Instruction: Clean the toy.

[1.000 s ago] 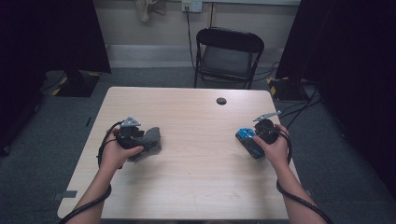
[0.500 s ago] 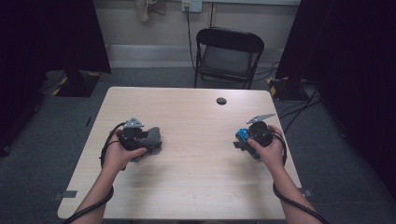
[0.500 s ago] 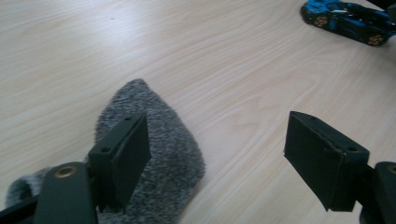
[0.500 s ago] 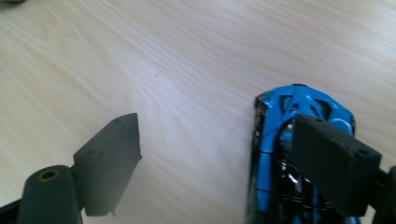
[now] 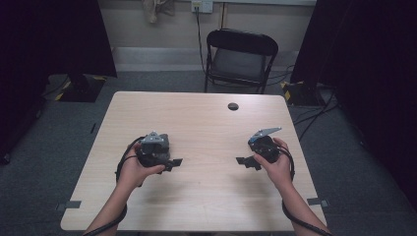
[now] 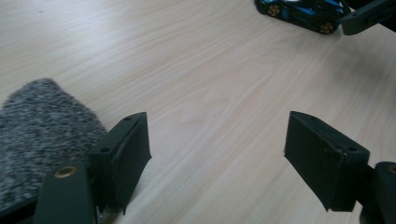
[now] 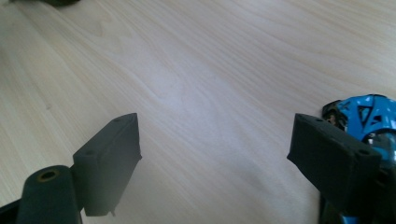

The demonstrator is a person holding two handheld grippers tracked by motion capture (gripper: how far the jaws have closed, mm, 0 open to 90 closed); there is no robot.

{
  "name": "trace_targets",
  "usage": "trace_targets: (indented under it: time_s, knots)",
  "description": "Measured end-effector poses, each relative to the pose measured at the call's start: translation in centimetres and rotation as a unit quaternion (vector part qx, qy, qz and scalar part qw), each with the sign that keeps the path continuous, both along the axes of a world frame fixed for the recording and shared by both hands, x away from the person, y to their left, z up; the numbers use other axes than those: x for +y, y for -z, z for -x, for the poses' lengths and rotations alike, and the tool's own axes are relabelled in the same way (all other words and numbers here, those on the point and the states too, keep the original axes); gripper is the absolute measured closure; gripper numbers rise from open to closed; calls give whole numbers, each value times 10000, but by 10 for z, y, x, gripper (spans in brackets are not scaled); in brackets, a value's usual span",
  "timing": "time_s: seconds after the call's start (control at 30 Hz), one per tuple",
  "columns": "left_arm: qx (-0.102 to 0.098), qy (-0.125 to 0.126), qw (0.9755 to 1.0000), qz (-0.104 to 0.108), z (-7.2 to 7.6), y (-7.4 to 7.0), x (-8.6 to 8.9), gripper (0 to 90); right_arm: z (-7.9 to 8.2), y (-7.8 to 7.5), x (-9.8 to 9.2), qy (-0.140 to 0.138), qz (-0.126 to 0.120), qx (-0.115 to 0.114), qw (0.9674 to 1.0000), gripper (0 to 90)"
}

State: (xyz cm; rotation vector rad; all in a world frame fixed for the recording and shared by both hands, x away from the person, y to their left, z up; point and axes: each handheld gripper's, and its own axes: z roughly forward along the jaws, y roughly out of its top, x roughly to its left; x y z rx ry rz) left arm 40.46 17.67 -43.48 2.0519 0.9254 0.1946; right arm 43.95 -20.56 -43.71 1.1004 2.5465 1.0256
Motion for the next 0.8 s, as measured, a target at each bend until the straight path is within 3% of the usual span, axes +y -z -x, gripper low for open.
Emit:
trace_targets:
  time_s: [0.17,0.5,0.8]
  knots:
    - [-2,107,9999,55,6,9,-8,223,8,4,6,-24,0,-62,10000,169]
    - [23,481,9988,108,22,21,-28,226,26,14,23,-383,-159,47,9991,166]
    - [221,824,9964,-20,37,40,-43,226,43,29,37,-700,58,44,9975,166]
